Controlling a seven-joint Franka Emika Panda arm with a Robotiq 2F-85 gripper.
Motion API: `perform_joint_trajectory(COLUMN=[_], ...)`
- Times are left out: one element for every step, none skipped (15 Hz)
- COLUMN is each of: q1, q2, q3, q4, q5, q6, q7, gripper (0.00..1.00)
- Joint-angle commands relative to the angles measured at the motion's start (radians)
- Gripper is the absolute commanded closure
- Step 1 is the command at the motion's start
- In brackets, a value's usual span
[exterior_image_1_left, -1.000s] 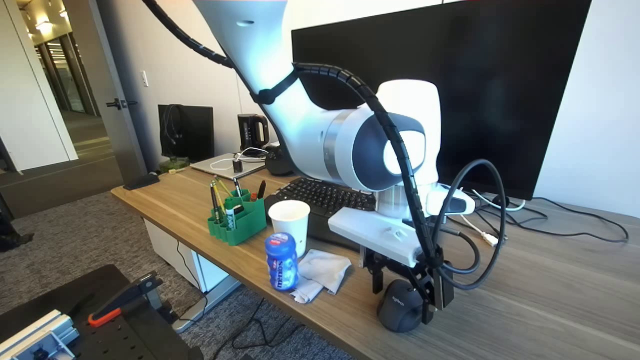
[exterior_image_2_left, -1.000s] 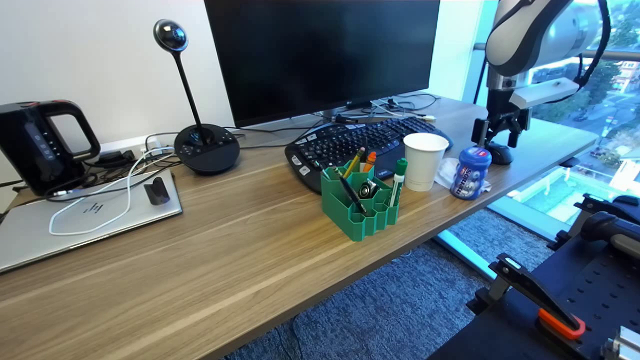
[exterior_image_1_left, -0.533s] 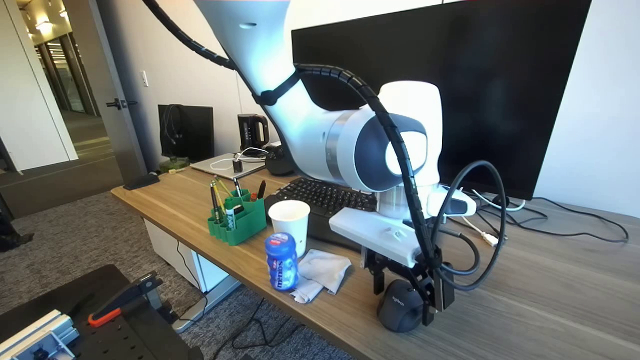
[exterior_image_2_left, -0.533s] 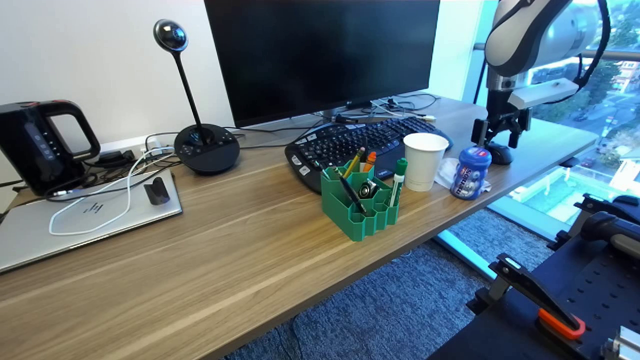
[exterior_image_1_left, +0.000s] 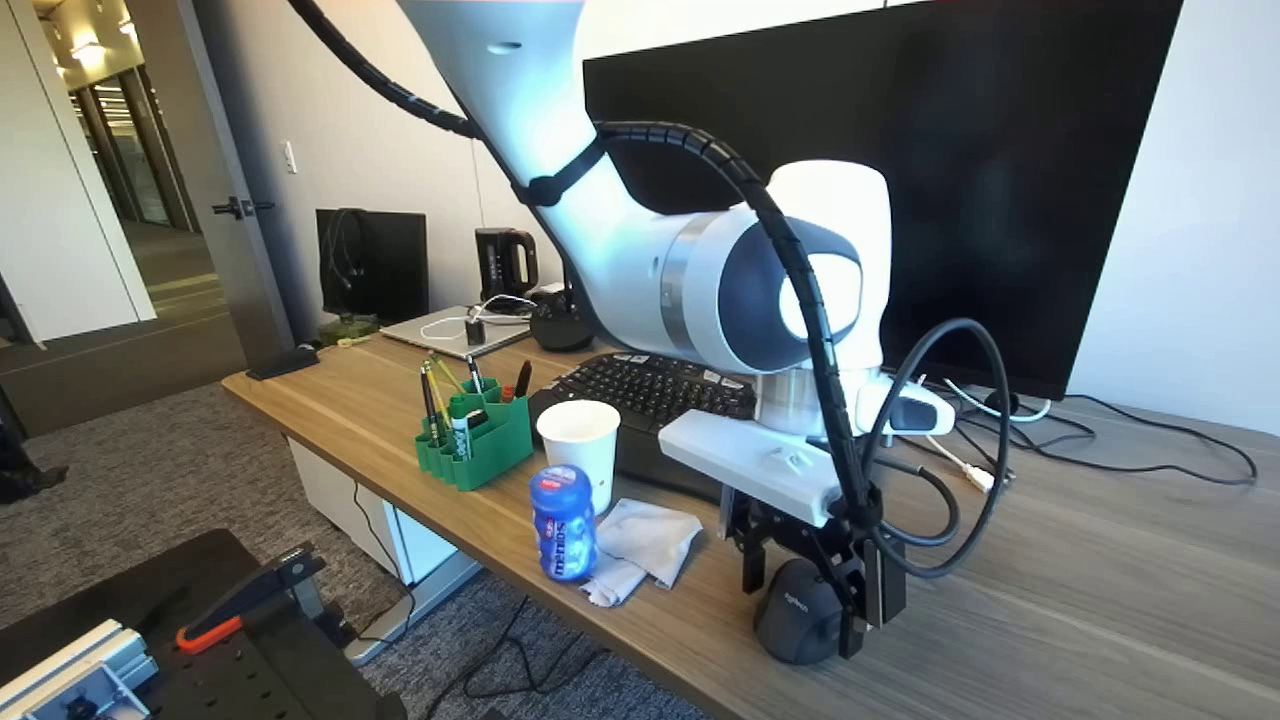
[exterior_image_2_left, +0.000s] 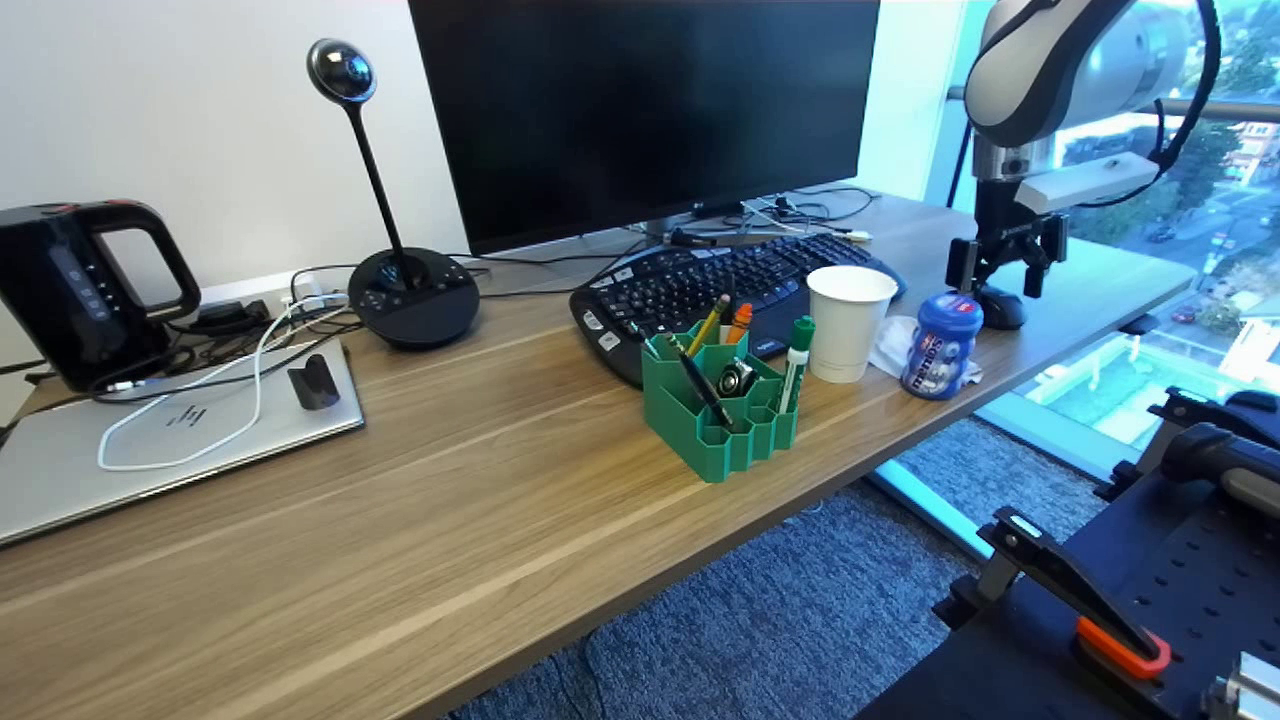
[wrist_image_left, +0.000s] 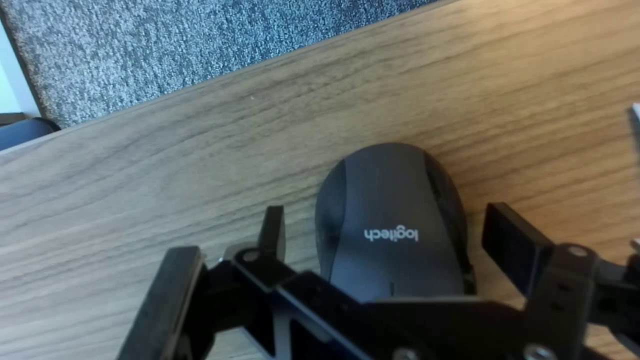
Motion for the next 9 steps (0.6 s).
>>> perform_joint_trajectory(q1=[0.008,0.008,0.003,-0.001,-0.005,-0.005,-0.004,-0.003,-0.003], q2=[0.016,0.015,0.012,0.011,0.010,0.011,0.012,0.013,0.014], q3=[-0.010,-0.009,-0.003,0.002,0.006,0.008,0.009,0.009,0.010], q4=[0.037,0.037,0.034,0.034,0.036,0.038,0.042,0.044,0.048], q5=[0.021,0.021,0.022,0.025,0.027,0.027,0.028,0.029,0.030], q6=[-0.025,-0.023,-0.011,-0.012,-0.013,-0.017,-0.027,-0.031,-0.038], q7=[0.006,0.003,-0.011,-0.019,-0.028,-0.031,-0.031,-0.030,-0.029], gripper=[0.00,0.00,0.02,0.04,0.01,0.01,0.00,0.00,0.00])
